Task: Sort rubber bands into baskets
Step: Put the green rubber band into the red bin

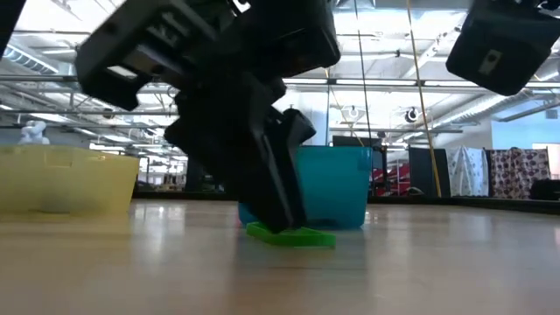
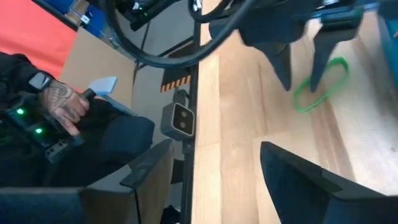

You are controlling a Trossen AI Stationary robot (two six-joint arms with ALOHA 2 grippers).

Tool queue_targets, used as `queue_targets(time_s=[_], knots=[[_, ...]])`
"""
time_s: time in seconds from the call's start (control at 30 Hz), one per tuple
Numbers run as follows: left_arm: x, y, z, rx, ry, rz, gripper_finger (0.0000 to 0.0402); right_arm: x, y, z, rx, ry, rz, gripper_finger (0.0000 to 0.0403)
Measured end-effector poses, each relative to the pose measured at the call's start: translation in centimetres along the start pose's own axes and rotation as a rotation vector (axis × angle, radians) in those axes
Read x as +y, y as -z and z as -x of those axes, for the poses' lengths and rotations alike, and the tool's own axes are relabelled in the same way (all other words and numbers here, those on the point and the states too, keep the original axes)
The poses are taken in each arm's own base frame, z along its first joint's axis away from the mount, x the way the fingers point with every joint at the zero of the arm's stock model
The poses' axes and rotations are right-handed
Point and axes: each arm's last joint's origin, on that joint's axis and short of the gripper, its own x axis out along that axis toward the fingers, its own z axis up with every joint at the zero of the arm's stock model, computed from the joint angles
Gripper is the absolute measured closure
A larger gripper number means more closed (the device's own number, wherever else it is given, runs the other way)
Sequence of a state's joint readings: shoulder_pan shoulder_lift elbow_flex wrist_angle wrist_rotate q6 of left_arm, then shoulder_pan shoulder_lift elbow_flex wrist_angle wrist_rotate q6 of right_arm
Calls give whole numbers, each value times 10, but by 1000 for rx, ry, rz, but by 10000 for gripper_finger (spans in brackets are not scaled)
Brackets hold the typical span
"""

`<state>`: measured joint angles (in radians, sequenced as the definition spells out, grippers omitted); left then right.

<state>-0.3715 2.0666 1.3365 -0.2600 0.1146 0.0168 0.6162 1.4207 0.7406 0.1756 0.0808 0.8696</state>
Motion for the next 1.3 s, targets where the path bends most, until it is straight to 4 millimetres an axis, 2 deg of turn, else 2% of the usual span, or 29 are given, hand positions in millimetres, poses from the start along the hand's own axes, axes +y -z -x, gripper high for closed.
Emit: queue_targets(time_s=[0.5, 0.6, 0.77, 0.87, 0.93, 1.03, 1.13, 1.3], knots=[[-3, 8, -6, 75, -17, -18, 276, -4, -4, 0, -53, 47, 14, 170], [-5, 9, -6, 77, -3, -22, 305, -4, -4, 0, -54, 47, 14, 170], [-8, 5, -5, 64, 10, -15, 387, -4, -4, 0, -53, 47, 17, 170], [-9, -7, -1, 35, 18, 16, 393, -4, -4, 0, -51, 49, 19, 170], [-10, -22, 8, -14, 18, 14, 394, -5, -4, 0, -47, 54, 21, 170], [-13, -51, 31, -125, 7, -4, 398, -5, -4, 0, -43, 60, 21, 170], [-15, -70, 57, -170, -12, -8, 398, -6, -3, 0, -40, 64, 21, 170], [-6, -84, 117, -181, -213, 5, 399, -6, -4, 0, -41, 65, 19, 170]])
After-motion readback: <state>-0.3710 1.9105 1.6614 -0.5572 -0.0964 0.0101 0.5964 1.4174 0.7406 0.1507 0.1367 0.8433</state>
